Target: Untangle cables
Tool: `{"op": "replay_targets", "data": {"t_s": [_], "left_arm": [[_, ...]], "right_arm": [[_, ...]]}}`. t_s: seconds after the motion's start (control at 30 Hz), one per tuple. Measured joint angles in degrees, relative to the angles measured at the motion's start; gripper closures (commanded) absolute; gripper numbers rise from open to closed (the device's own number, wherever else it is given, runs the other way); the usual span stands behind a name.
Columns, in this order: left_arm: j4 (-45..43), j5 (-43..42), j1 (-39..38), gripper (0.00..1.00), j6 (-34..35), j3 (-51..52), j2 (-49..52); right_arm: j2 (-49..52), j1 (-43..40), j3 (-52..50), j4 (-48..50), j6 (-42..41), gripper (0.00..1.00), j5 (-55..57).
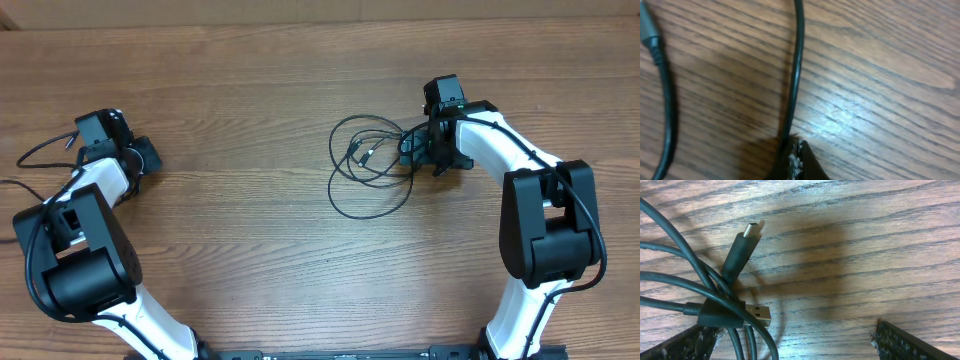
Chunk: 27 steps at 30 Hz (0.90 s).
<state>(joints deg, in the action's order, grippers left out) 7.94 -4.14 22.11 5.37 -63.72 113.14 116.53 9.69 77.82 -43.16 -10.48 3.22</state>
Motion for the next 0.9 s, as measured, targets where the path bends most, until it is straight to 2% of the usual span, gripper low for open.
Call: {"op": "replay_targets", "data": {"t_s": [0.3,0.47,0.5,0.63,0.7,0.8,0.9], "left_arm": [[12.37,-7.19,-3.78,0.96,0.09,-6.56,-0.42],[18.4,-8.09,-7.91,0.96,1.88,-9.64,-6.88],[20.17,-8.35,-8.98,0.92,2.56,-10.03,-8.7],[28.06,-11.08,-12.85,0.86,6.43,-10.86,-12.98],[32.48,-13.33,-14.91,0.96,9.14,-10.91,-13.29],[36.7,-15.28,-18.64,0.96,12.0,-9.99,-12.92],[34.84,-15.52,-22.67,0.96,13.29,-7.8,-12.72]], "right_arm": [[0.0,0.0,0.0,-0.04,0.0,0.0,-0.02],[0.0,0.0,0.0,-0.02,0.0,0.0,0.0],[0.0,0.0,0.0,-0.04,-0.02,0.0,0.0],[0.0,0.0,0.0,0.0,0.0,0.0,0.0],[0.0,0.0,0.0,0.0,0.0,0.0,0.0],[0.0,0.0,0.0,0.02,0.02,0.0,0.0],[0.0,0.0,0.0,-0.02,0.02,0.0,0.0]]}}
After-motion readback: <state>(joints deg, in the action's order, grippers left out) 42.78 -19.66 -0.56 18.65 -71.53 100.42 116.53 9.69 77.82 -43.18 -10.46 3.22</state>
